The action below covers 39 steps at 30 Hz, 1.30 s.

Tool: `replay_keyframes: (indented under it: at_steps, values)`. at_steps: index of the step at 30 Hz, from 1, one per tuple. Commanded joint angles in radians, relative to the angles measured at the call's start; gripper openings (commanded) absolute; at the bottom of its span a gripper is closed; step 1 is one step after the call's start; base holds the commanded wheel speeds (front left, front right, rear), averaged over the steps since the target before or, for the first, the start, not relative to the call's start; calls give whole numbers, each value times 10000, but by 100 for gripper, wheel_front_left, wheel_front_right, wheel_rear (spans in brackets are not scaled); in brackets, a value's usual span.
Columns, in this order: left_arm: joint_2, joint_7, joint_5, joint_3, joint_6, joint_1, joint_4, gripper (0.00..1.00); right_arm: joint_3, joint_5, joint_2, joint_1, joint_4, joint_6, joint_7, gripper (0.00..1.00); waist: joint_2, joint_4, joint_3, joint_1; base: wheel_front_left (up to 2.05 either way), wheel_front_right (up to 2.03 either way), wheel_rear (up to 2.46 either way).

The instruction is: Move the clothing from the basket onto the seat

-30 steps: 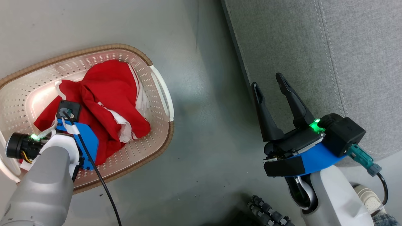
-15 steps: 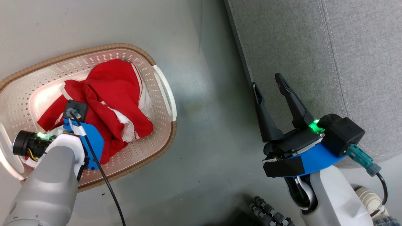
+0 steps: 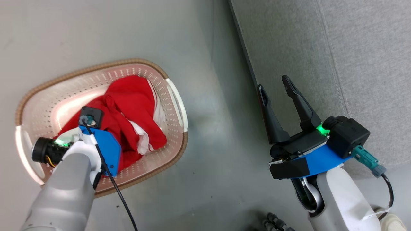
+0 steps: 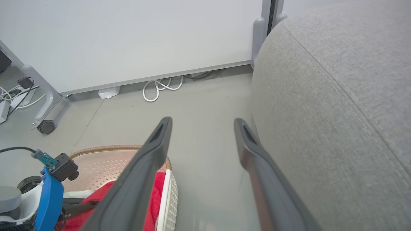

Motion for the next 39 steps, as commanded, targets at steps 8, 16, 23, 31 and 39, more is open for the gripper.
replay_keyframes:
  at_steps: [8,16,23,31,39]
  values:
    - [-515,-661,-450,108,-148,514,33,0,-282,-427,-20,339,486,4,-42,100,0,740,-1894,-1,0,0,0]
    - [-1032,-1443,-839,-41,-233,1087,-111,0,-570,-656,-25,1009,1118,3,-38,100,0,1359,-3791,-1,0,0,0]
    - [-1423,-1753,-1536,-880,-218,1572,-1160,0,-952,-944,-25,1623,1363,4,200,100,0,1951,-5213,-1,0,0,0]
    - [-1533,-1893,-2684,-2310,-219,1435,-2833,0,-1184,-967,-26,2349,1227,3,581,100,0,2597,-6312,-1,0,0,0]
    - [-1501,-2017,-3648,-3425,-220,921,-3975,0,-1091,-884,-25,2800,988,3,860,100,0,2883,-6986,-1,0,0,0]
